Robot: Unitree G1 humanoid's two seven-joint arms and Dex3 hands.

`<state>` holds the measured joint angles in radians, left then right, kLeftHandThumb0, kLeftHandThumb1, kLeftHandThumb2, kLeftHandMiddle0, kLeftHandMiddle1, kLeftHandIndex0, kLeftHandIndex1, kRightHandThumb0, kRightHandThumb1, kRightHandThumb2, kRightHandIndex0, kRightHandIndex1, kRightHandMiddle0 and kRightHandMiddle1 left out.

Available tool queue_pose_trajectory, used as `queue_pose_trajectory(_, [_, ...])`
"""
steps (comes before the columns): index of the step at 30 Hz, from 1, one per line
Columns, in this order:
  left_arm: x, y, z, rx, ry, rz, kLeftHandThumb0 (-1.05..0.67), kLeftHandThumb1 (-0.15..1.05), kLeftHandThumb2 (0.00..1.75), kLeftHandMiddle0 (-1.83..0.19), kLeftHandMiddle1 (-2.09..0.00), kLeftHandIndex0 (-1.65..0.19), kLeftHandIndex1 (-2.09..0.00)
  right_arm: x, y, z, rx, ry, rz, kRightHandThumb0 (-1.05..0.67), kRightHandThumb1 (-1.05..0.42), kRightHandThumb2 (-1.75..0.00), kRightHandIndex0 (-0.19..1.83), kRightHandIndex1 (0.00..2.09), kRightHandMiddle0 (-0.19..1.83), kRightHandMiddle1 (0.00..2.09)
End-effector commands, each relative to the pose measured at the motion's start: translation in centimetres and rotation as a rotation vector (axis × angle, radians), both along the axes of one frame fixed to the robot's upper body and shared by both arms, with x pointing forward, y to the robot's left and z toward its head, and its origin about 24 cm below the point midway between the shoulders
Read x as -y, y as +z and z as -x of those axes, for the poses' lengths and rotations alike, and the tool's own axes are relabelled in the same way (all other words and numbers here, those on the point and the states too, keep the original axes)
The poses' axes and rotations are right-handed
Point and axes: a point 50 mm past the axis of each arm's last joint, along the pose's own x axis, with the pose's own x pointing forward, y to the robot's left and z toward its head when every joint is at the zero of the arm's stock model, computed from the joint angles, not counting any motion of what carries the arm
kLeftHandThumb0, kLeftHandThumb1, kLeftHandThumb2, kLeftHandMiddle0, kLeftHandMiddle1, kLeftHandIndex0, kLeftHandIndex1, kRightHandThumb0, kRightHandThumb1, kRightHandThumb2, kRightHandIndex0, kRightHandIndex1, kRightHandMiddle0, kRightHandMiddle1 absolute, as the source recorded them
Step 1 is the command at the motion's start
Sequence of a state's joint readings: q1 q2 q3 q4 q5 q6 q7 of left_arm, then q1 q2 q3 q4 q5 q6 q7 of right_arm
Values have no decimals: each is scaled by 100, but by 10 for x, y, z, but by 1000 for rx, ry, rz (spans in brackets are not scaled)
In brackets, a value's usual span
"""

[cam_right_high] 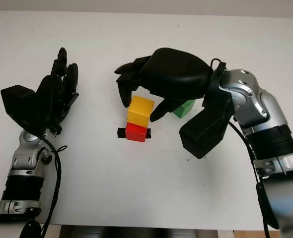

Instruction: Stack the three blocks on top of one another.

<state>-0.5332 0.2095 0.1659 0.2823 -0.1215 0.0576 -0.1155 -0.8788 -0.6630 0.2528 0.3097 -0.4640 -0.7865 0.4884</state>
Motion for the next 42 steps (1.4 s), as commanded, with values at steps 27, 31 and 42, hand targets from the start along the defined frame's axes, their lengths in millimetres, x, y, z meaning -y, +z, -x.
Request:
queue_pose_trajectory(27, [3, -4, 5, 2, 6, -14, -74, 105, 55, 19, -1, 19, 0, -7, -1, 0, -7, 22, 38, -30, -98, -6, 39, 6, 44, 153])
queue_pose_trajectory(31, [3, -4, 5, 0, 4, -6, -72, 105, 56, 19, 0, 19, 0, -7, -1, 0, -3, 28, 30, -29, -100, -7, 39, 5, 45, 154])
queue_pose_trajectory(42, [3, -5, 6, 5, 13, -5, -72, 105, 56, 19, -2, 19, 0, -9, 5, 0, 9, 46, 25, -28, -98, -6, 40, 6, 44, 154])
